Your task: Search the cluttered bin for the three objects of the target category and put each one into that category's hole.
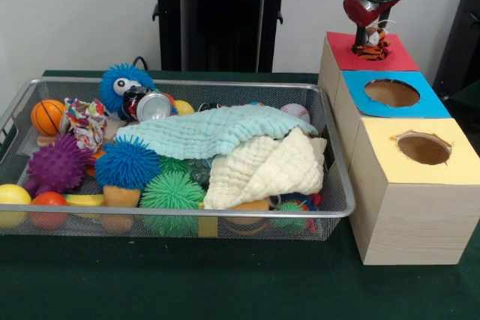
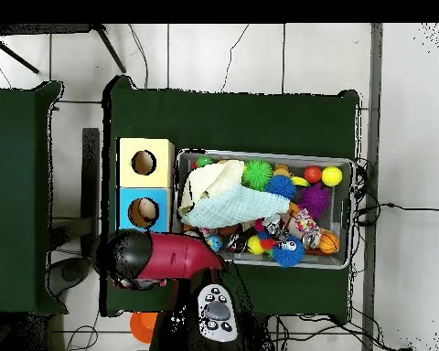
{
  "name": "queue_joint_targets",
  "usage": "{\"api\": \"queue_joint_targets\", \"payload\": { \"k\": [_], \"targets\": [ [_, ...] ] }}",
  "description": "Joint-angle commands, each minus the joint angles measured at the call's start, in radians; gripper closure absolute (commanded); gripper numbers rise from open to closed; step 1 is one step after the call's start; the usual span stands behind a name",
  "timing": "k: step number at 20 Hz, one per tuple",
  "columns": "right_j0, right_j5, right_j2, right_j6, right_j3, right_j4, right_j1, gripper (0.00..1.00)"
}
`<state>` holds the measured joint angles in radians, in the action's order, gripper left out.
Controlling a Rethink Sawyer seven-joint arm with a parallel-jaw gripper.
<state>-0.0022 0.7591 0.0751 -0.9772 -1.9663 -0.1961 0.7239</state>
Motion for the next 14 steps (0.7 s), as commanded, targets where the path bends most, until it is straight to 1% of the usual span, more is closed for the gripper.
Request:
{"api": "queue_joint_targets", "payload": {
  "k": [1, 8, 9, 10, 11, 14],
  "targets": [
    [0.021, 0.009, -0.007, -0.298, 0.005, -0.021, -0.054, 0.0],
    [0.033, -0.002, -0.023, -0.298, 0.013, -0.02, -0.056, 0.0],
    [0.041, -0.027, -0.036, -0.3, 0.022, -0.01, -0.055, 0.0],
    [0.048, -0.029, -0.051, -0.304, 0.03, 0.003, -0.05, 0.0],
    [0.065, -0.055, -0.084, -0.315, 0.044, 0.027, -0.037, 0.0],
    [0.112, -0.061, -0.166, -0.335, 0.093, 0.08, -0.019, 0.0]
  ]
}}
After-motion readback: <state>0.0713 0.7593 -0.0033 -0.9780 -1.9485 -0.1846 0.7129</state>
